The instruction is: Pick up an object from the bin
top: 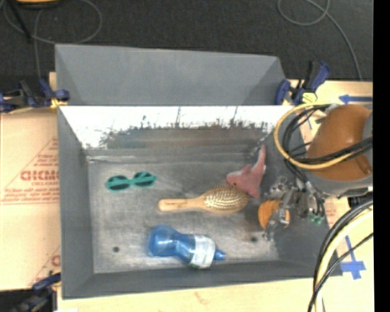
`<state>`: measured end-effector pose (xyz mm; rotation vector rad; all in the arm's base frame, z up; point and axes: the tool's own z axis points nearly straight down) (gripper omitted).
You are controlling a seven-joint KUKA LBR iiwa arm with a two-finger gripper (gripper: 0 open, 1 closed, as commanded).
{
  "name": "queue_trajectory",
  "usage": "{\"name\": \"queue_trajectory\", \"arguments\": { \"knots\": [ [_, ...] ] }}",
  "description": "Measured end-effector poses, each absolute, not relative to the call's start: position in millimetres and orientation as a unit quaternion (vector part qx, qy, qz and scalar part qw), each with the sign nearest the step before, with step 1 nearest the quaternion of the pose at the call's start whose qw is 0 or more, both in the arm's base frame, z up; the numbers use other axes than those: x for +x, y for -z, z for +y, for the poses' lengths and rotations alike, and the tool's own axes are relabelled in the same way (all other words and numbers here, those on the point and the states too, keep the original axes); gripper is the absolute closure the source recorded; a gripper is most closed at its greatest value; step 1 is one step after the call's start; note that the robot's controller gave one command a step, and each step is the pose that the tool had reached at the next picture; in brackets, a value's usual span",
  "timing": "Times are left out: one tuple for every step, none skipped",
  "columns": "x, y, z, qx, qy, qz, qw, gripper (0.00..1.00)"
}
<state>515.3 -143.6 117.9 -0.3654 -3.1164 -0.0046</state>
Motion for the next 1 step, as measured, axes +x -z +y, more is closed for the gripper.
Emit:
{"name": "queue_trajectory", "arguments": {
  "knots": [
    [490.4, -208.5, -156.5, -0.102, -0.001, -0.995, -0.001, 1.0]
  ]
}}
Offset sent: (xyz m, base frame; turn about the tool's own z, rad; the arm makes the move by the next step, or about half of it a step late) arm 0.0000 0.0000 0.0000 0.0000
